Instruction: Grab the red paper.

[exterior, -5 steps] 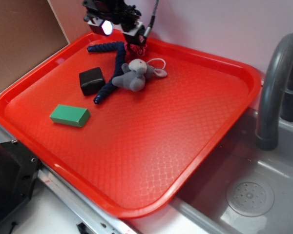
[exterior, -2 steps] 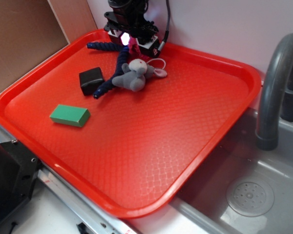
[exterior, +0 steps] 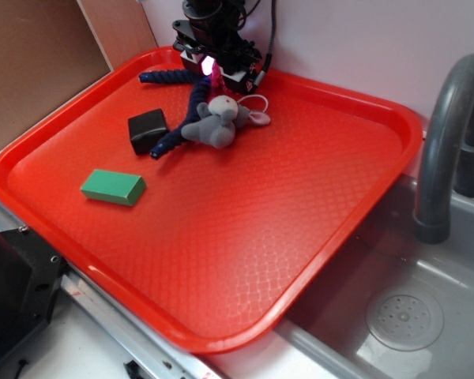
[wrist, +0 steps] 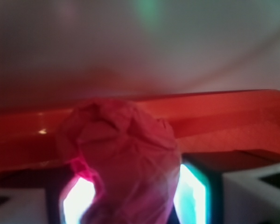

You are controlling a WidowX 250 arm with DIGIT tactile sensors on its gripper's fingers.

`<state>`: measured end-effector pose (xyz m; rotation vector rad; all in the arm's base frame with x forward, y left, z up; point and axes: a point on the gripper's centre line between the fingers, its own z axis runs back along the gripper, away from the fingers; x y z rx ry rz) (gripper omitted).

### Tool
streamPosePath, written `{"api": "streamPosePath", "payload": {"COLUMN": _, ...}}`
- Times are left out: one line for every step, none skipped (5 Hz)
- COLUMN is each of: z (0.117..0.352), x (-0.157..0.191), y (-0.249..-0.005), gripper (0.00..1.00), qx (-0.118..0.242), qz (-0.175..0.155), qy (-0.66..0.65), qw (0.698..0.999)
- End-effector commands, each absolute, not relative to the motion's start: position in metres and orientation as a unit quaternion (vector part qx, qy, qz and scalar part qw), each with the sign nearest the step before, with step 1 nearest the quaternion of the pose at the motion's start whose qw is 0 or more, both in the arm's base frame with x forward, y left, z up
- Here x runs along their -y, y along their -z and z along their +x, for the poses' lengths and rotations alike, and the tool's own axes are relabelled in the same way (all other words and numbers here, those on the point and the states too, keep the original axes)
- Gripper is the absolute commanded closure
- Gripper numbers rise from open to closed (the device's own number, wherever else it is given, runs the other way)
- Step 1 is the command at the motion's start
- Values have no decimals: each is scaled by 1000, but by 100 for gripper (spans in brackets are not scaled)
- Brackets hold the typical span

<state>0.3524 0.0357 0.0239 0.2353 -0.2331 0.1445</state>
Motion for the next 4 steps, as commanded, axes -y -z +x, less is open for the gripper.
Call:
{"api": "streamPosePath", "payload": {"z": 321, "x": -36, "y": -105, "gripper": 100, "qx": 136, "qz": 74, "qy": -151, "qw": 976}}
{"api": "streamPosePath", "payload": {"z": 288, "x": -36, "y": -146, "gripper": 100, "qx": 128, "qz": 32, "qy": -185, "qw": 974}}
{"api": "streamPosePath", "payload": {"z": 243, "x": -26, "y": -179, "gripper": 100, "qx": 121, "qz": -17, "qy": -195, "qw": 973}}
{"api": "streamPosePath", "payload": {"z": 217, "x": -22, "y": -190, "gripper": 100, "qx": 118, "qz": -16, "qy": -206, "qw": 971}}
